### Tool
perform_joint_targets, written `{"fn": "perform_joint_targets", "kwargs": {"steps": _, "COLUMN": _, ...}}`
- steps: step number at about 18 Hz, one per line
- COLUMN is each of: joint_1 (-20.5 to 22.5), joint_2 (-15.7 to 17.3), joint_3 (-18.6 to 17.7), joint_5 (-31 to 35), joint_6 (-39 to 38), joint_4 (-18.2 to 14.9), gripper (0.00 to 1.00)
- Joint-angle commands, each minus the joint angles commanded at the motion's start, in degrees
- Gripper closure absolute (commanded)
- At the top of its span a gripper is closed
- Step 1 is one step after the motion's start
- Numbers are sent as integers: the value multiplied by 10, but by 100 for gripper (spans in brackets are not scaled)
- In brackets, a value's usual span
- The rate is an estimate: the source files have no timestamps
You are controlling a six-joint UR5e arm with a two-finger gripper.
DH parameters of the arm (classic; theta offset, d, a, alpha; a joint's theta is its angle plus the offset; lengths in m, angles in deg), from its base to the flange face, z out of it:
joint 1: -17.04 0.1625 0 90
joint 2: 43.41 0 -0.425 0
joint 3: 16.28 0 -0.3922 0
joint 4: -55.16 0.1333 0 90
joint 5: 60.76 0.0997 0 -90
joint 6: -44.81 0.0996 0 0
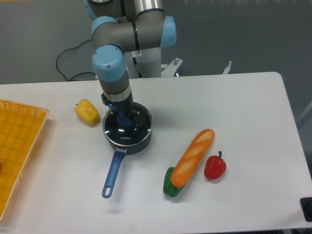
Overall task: Open the lid
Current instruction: 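Close the gripper around the blue lid knob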
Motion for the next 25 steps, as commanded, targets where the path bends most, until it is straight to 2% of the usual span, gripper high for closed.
{"fn": "perform_joint_targets", "kwargs": {"steps": 20, "joint_1": 4, "joint_2": 1, "joint_3": -16, "joint_5": -14, "joint_6": -2, "joint_4": 7, "gripper": 0}}
{"fn": "perform_joint_targets", "kwargs": {"steps": 25, "joint_1": 7, "joint_2": 1, "joint_3": -10, "joint_5": -14, "joint_6": 0, "joint_4": 5, "gripper": 28}}
